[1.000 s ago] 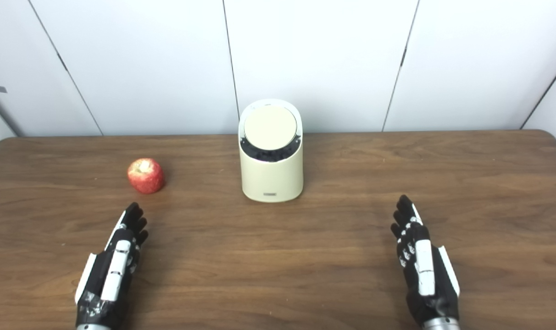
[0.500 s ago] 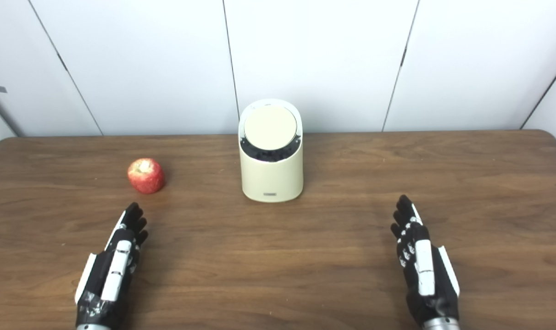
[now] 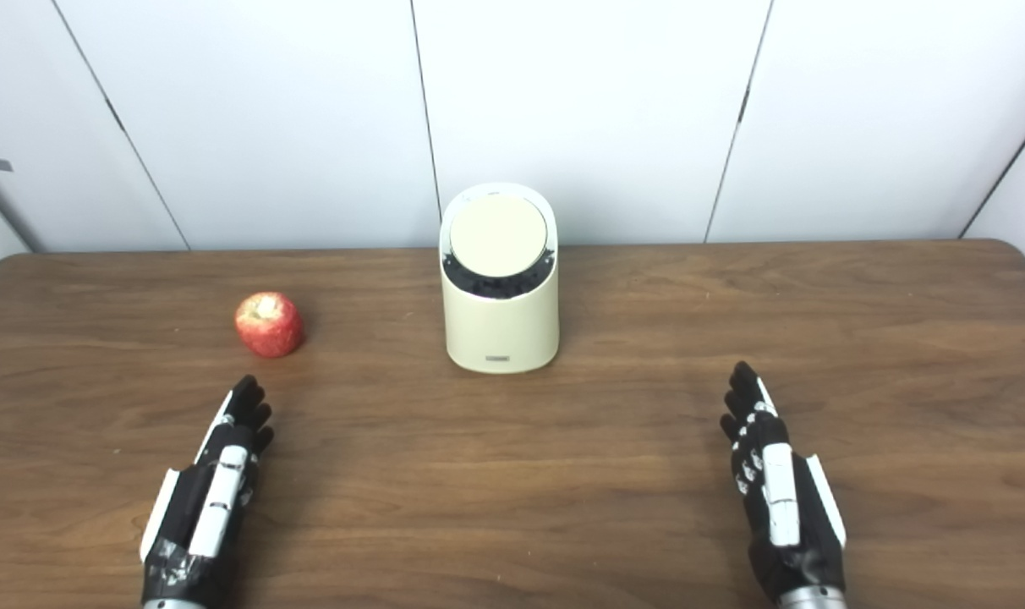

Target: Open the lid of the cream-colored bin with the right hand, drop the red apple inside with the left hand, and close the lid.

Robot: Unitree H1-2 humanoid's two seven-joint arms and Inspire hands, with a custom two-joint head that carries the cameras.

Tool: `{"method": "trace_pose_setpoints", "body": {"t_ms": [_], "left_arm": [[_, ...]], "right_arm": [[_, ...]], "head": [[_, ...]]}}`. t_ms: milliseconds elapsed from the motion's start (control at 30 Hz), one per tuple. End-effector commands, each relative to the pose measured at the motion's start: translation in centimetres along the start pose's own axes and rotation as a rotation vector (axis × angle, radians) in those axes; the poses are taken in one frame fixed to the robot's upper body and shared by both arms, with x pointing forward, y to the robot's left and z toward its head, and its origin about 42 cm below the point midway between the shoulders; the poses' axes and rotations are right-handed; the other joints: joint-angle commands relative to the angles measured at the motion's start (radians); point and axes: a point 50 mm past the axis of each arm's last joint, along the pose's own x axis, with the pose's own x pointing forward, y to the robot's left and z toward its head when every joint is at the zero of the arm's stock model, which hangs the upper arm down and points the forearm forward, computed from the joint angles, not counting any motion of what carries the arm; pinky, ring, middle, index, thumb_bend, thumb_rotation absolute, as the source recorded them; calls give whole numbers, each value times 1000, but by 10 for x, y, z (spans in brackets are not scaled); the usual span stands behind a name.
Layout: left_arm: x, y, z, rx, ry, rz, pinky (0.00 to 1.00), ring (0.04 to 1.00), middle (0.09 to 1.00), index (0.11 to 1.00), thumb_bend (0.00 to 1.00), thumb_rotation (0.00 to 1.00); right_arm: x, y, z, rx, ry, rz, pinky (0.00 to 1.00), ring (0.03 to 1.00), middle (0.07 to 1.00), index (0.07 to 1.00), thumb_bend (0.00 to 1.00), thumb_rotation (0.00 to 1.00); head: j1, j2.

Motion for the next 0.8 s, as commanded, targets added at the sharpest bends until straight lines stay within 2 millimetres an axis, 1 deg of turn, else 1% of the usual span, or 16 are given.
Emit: {"method": "trace_pose_setpoints", "body": {"t_ms": [0,33,133,167,267,367,433,467,500,533,567,633,700,767], "left_arm": [[-18,-3,-5,-3,6,16,1000,1000,1000,1000,294,784],[-17,-3,-7,-4,5,13,1000,1000,1000,1000,295,783],[-16,-3,-9,-4,-3,3,1000,1000,1000,1000,304,772],[-16,-4,-10,-3,-5,0,1000,1000,1000,1000,306,775],[-16,-5,-10,5,-4,-3,1000,1000,1000,1000,270,832],[-17,-7,-10,2,-3,-9,1000,1000,1000,1000,264,850],[-16,-7,-11,-1,-6,-13,1000,1000,1000,1000,259,852],[-16,-7,-11,-2,-6,-13,1000,1000,1000,1000,273,851],[-16,-7,-11,-2,-6,-12,1000,1000,1000,1000,285,841],[-16,-8,-12,-3,-5,-11,1000,1000,1000,1000,291,836],[-16,-8,-12,-3,-4,-11,1000,1000,1000,1000,303,825],[-15,-9,-11,-4,-4,-12,1000,1000,1000,1000,306,818],[-15,-11,-12,-13,-1,-3,1000,1000,1000,1000,311,805],[-15,-12,-12,-21,-2,-4,1000,1000,1000,1000,300,797]], "right_arm": [[-4,-3,5,-7,-32,-6,1000,1000,1000,993,445,1000],[2,-4,9,-19,-48,1,1000,1000,1000,995,439,1000],[21,-6,22,-68,-95,12,1000,1000,1000,988,479,1000],[29,-6,29,-91,-110,13,1000,1000,999,981,473,976],[52,-4,49,-167,-135,19,975,980,983,969,519,880],[72,1,70,-242,-153,26,956,975,977,966,562,832],[84,5,82,-272,-166,39,954,974,981,968,572,817],[90,7,87,-286,-178,50,960,977,987,970,562,805],[93,9,90,-295,-185,57,960,973,989,969,539,790],[102,11,95,-324,-201,64,960,972,990,968,527,782],[110,12,100,-352,-213,69,911,948,986,966,514,751],[120,14,105,-385,-225,69,880,938,981,962,514,722],[134,18,110,-414,-235,63,883,948,982,962,541,695],[148,23,115,-453,-248,65,887,957,987,960,581,691]], "head": [[0,-3],[0,-8],[2,-10],[4,-10],[6,-13],[6,-18],[4,-22],[4,-23],[4,-23],[4,-23],[4,-24],[5,-22],[6,-23],[8,-21]]}}
